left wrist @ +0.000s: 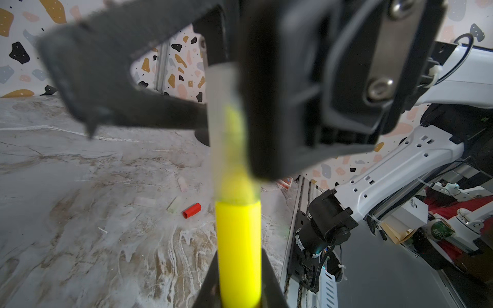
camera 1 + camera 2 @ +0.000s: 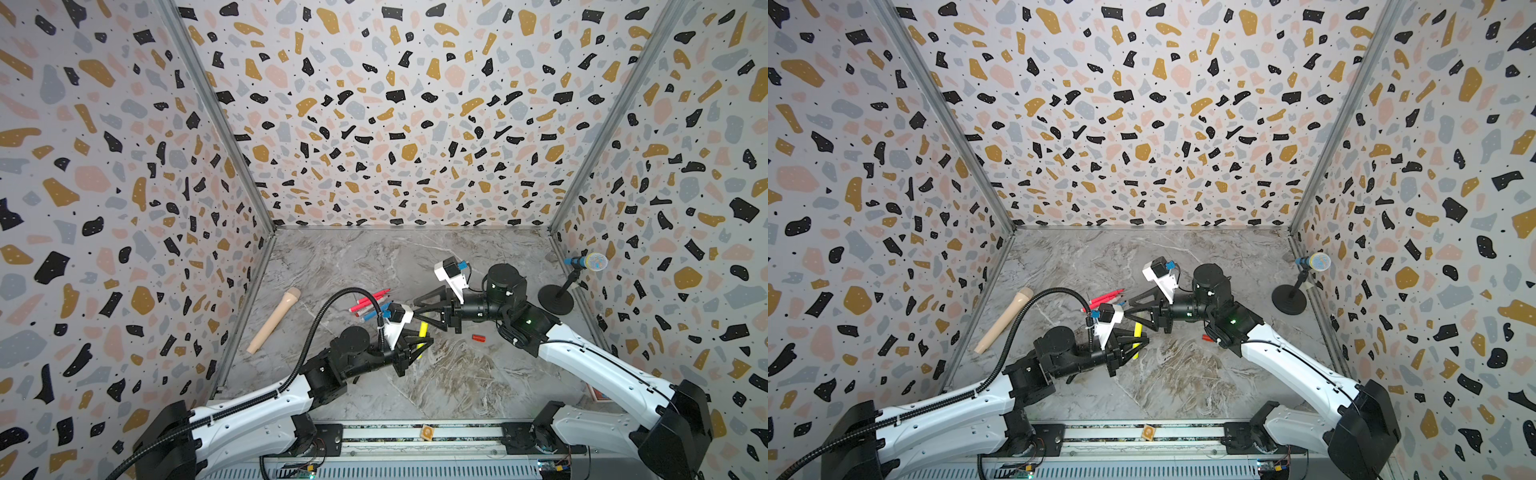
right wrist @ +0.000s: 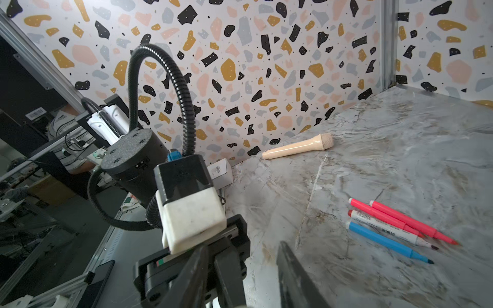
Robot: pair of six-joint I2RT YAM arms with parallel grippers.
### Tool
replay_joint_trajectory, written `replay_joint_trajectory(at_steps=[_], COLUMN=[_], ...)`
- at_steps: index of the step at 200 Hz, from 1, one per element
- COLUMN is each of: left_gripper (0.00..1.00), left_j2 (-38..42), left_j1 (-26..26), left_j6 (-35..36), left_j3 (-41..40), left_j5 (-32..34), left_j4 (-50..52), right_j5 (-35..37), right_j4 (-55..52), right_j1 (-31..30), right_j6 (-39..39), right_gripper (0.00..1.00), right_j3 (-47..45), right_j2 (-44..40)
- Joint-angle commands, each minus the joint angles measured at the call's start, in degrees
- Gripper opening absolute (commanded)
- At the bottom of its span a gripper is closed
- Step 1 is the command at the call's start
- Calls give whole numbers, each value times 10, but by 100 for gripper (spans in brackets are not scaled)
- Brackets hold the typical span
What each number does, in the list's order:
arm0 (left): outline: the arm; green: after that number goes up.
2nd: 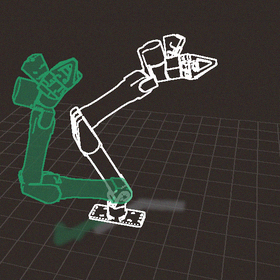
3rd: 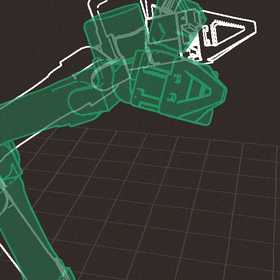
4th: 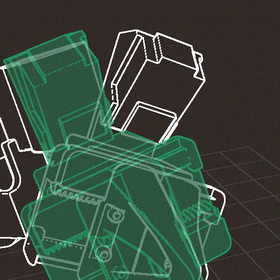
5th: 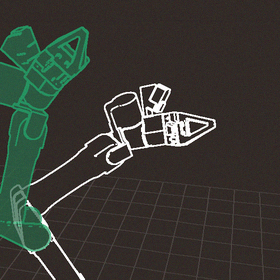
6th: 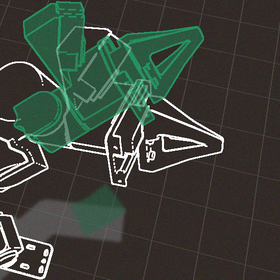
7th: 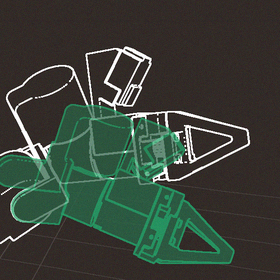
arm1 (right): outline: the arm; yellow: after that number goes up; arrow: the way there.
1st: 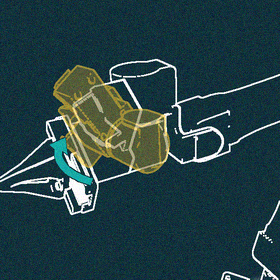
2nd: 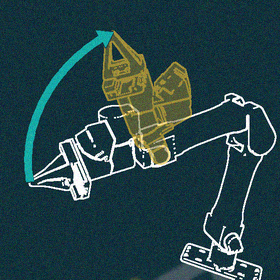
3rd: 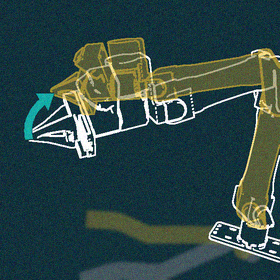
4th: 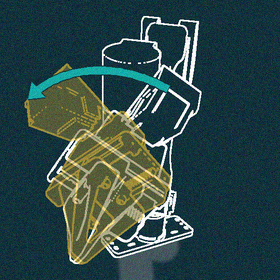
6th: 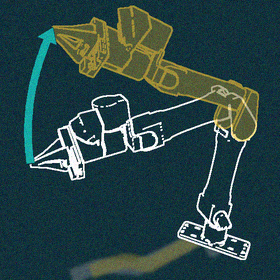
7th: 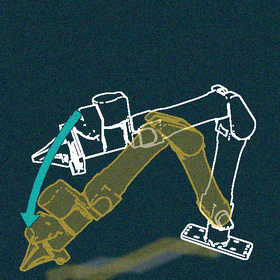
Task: Insert pens into pen caps
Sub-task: Put on the pen cap to the pen.
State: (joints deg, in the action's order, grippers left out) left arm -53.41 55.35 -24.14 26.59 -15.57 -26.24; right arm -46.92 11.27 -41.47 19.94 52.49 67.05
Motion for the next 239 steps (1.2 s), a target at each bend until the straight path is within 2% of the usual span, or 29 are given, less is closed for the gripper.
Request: replay_joint_trajectory(at_steps=[1, 33, 45, 111, 187, 239], left_gripper=[0, 0, 0, 0, 0, 0], left_j2=[10, 15, 16, 17, 21, 18], left_j1=[-1, -1, -2, -3, -46, -109], left_j6=[-6, -20, -26, -23, -56, -127], left_j3=[-2, -6, -6, 34, 53, 54], left_j5=[5, 23, 31, 65, 63, -34], left_j4=[-43, -60, -69, -80, -145, -244], right_j5=[-5, -9, -7, 54, 115, 92], right_j4=[29, 39, 43, 32, 80, 101], right_j1=[-3, -6, -10, -62, -129, -154], right_j6=[4, 6, 7, 4, 50, 50], right_gripper=[29, 5, 0, 0, 0, 0], right_j3=[0, -21, -35, -115, -237, -274], right_j2=[-11, -21, -24, -48, -62, -60])
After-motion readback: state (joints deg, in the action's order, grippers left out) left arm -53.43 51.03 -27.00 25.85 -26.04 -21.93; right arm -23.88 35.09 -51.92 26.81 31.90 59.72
